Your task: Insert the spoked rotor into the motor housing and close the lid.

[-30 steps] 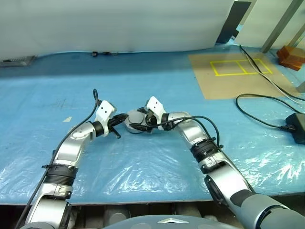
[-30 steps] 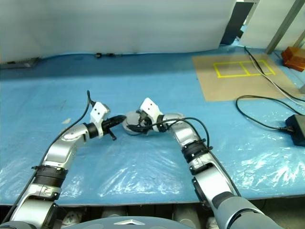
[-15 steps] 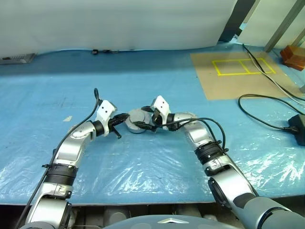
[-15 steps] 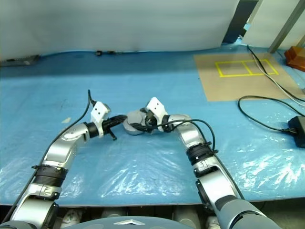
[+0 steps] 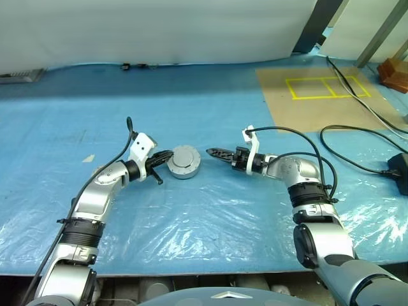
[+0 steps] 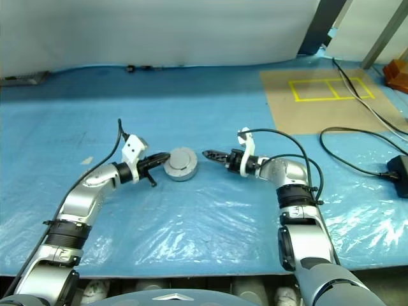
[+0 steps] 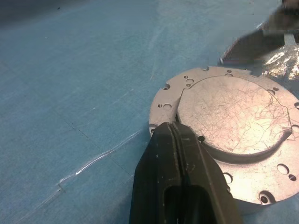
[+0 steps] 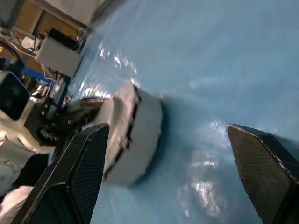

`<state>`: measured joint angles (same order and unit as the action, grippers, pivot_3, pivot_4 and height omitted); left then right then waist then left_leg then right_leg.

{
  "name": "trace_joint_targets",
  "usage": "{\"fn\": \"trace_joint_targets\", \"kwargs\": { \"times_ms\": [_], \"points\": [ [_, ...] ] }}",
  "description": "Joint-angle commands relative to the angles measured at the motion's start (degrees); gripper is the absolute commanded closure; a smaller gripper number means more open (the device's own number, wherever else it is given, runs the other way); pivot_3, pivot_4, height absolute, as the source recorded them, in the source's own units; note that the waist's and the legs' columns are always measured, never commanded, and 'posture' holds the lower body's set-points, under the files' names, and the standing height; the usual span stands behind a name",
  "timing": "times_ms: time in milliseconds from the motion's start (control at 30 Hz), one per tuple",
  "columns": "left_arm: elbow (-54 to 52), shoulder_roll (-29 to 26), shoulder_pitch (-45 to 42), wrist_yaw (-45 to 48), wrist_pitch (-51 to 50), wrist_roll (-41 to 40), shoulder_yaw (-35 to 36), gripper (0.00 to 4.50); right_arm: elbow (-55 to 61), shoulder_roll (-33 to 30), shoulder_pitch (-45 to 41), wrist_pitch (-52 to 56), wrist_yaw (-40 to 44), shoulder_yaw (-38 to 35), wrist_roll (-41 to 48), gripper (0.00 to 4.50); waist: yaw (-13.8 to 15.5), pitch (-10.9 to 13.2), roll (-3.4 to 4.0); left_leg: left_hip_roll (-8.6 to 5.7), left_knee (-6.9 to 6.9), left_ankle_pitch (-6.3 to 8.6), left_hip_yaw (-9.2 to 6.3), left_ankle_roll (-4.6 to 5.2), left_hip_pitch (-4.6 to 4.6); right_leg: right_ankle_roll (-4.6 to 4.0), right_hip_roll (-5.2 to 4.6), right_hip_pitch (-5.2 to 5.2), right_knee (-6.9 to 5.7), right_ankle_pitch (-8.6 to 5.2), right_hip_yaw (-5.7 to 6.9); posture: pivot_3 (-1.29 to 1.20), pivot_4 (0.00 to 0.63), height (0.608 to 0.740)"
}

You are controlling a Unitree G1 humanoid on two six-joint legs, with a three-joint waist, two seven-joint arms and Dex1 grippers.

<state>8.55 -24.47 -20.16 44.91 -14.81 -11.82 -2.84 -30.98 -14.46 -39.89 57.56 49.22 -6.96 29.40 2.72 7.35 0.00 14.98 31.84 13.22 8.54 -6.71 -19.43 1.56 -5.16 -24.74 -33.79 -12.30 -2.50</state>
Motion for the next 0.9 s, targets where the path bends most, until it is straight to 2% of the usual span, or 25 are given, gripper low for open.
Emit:
{"fn": "trace_joint_targets", "kwargs": {
  "times_ms": [33, 167, 467, 733, 900],
  "points": [
    [0.5, 0.1, 1.0, 0.6, -0.5, 0.7, -1.6, 4.50, -0.4, 0.7, 0.6, 5.9, -0.9, 0.5, 1.5, 0.28, 0.1, 0.0, -0.01, 0.02, 0.00, 0.00, 0.00, 0.00, 0.06, 0.00, 0.00, 0.07, -0.02, 0.00, 0.03, 0.00, 0.150, 0.740],
    [0.6, 0.0, 1.1, 0.5, -0.5, 0.9, -1.6, 4.50, 0.5, 2.1, 1.3, 7.6, -1.3, 1.3, 2.2, 0.28, 0.1, 0.0, -0.01, 0.02, 0.00, 0.00, 0.00, 0.00, 0.15, -0.02, -0.01, 0.12, -0.05, -0.01, 0.03, 0.00, 0.150, 0.740],
    [0.8, 0.1, 0.9, 0.3, -0.4, 0.9, -1.2, 4.50, 2.9, 2.7, 2.3, 7.8, 0.2, 9.2, 0.2, 0.28, 0.1, 0.0, -0.03, 0.02, 0.01, 0.00, 0.00, 0.00, 0.20, -0.02, -0.01, 0.16, -0.06, -0.01, 0.04, 0.00, 0.150, 0.740],
    [0.5, 0.1, 1.5, 0.1, -0.3, 0.9, -1.1, 4.50, 1.6, 6.5, -0.5, 8.9, -6.8, 6.3, 0.9, 0.28, -0.1, 0.0, -0.05, 0.02, 0.01, 0.00, 0.00, -0.01, 0.32, -0.21, -0.01, 0.23, -0.11, -0.12, 0.02, 0.00, 0.150, 0.740],
    [0.4, 0.3, 1.4, 0.1, -0.3, 0.9, -1.3, 4.50, 2.4, 7.2, -0.7, 10.2, -6.7, 3.1, 3.7, 0.28, 0.0, 0.0, -0.05, 0.02, 0.01, 0.00, 0.00, -0.01, 0.34, -0.20, -0.01, 0.26, -0.11, -0.11, 0.03, 0.00, 0.150, 0.740]
  ]
}}
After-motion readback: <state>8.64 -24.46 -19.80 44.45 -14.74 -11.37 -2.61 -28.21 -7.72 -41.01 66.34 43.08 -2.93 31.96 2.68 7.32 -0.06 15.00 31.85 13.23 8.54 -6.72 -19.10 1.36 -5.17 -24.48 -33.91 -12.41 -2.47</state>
